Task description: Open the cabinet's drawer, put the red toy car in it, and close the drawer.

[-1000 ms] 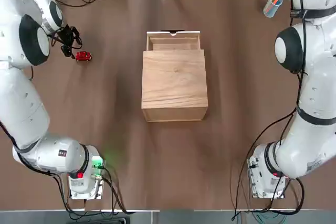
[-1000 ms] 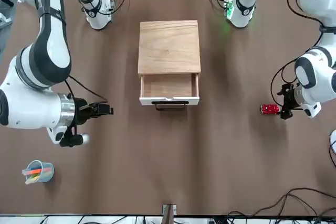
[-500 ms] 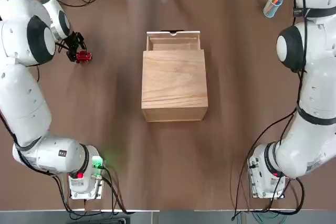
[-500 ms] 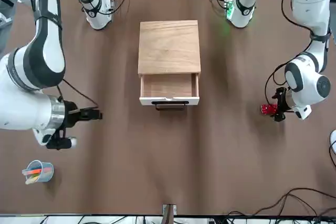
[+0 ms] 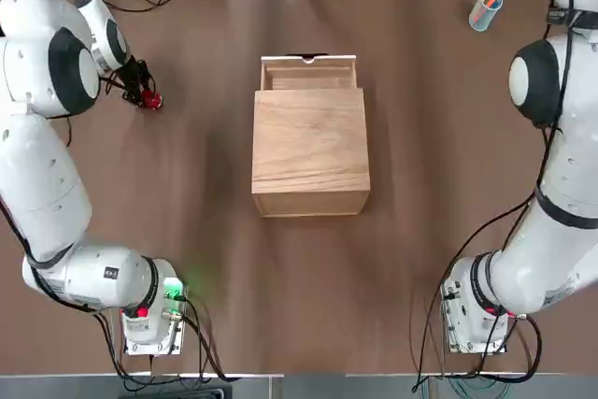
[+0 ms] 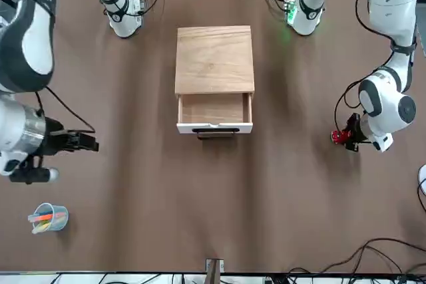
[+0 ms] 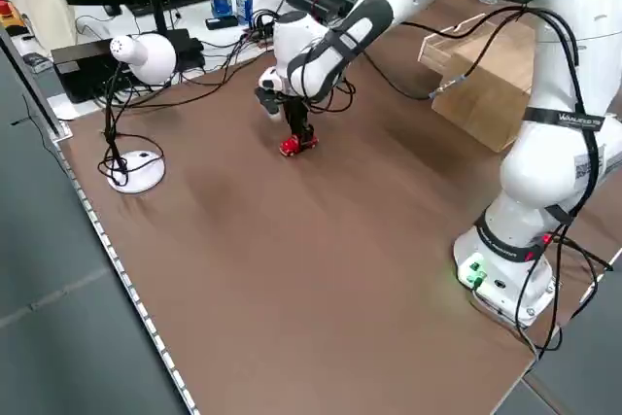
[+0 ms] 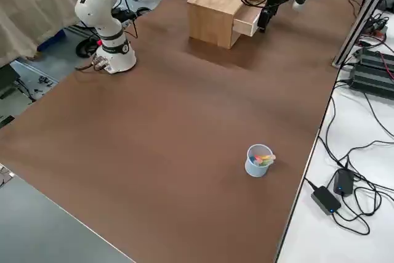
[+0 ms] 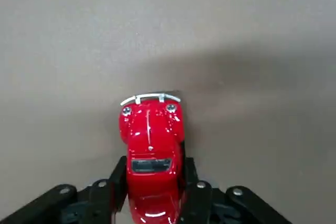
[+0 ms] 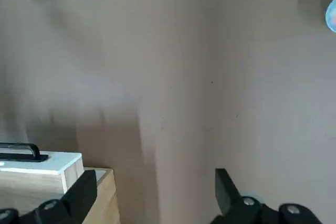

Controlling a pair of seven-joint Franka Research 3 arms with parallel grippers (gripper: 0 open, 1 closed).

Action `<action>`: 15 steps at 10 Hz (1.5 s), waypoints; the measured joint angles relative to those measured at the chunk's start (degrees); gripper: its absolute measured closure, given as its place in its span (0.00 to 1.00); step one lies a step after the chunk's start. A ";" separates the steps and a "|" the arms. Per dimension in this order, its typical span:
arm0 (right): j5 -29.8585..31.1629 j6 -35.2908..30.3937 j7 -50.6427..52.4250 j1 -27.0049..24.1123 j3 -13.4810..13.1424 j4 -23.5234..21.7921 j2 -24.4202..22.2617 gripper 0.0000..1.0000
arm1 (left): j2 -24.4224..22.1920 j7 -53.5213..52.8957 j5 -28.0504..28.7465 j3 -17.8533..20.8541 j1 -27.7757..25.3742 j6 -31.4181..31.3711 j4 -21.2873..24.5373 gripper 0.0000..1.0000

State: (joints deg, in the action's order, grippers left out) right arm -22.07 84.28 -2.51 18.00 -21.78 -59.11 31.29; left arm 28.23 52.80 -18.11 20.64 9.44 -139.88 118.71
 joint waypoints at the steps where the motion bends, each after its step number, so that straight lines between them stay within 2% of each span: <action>1: 1.12 -0.14 0.01 -0.01 0.01 0.01 -0.32 0.00 | -1.37 0.53 -0.25 -1.07 0.32 0.29 -0.52 0.55; 4: 3.80 -2.23 0.49 -0.32 0.19 0.01 -1.67 0.00 | -10.17 4.56 -0.27 -5.31 1.02 7.77 -2.64 0.55; 5: 4.32 -2.97 0.52 -2.40 2.32 -0.02 -1.98 0.00 | -12.89 6.79 -0.08 -7.62 0.96 9.59 -2.89 0.55; 6: 6.65 -3.63 0.29 -7.45 8.96 -0.03 -2.37 0.01 | -14.77 10.73 1.63 -10.85 0.96 10.81 -3.26 0.55; 8: 16.66 -3.89 -3.23 -18.36 26.45 0.00 -3.19 0.01 | -15.63 22.41 6.94 -18.61 1.13 13.69 -6.38 0.55; 9: 19.50 -3.96 -4.90 -20.21 31.01 0.00 -3.56 0.01 | -15.60 27.60 8.04 -22.22 1.28 14.89 -8.09 0.55; 10: 20.28 -4.00 -5.72 -20.18 31.91 -0.01 -3.85 0.01 | -15.56 32.26 8.34 -25.52 1.40 15.86 -9.52 0.55; 13: 20.32 -4.00 -6.02 -20.76 31.85 0.00 -4.09 0.01 | -14.67 48.02 11.27 -34.33 2.58 16.74 -13.62 0.55; 15: 20.32 -3.98 -6.02 -21.26 31.84 0.02 -4.60 0.01 | -12.39 57.90 13.31 -37.67 6.23 18.39 -17.38 0.55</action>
State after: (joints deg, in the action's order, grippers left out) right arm -1.75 80.30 -8.53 -3.26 10.06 -59.09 26.69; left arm 15.84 110.70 -4.80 -17.03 15.67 -121.49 101.33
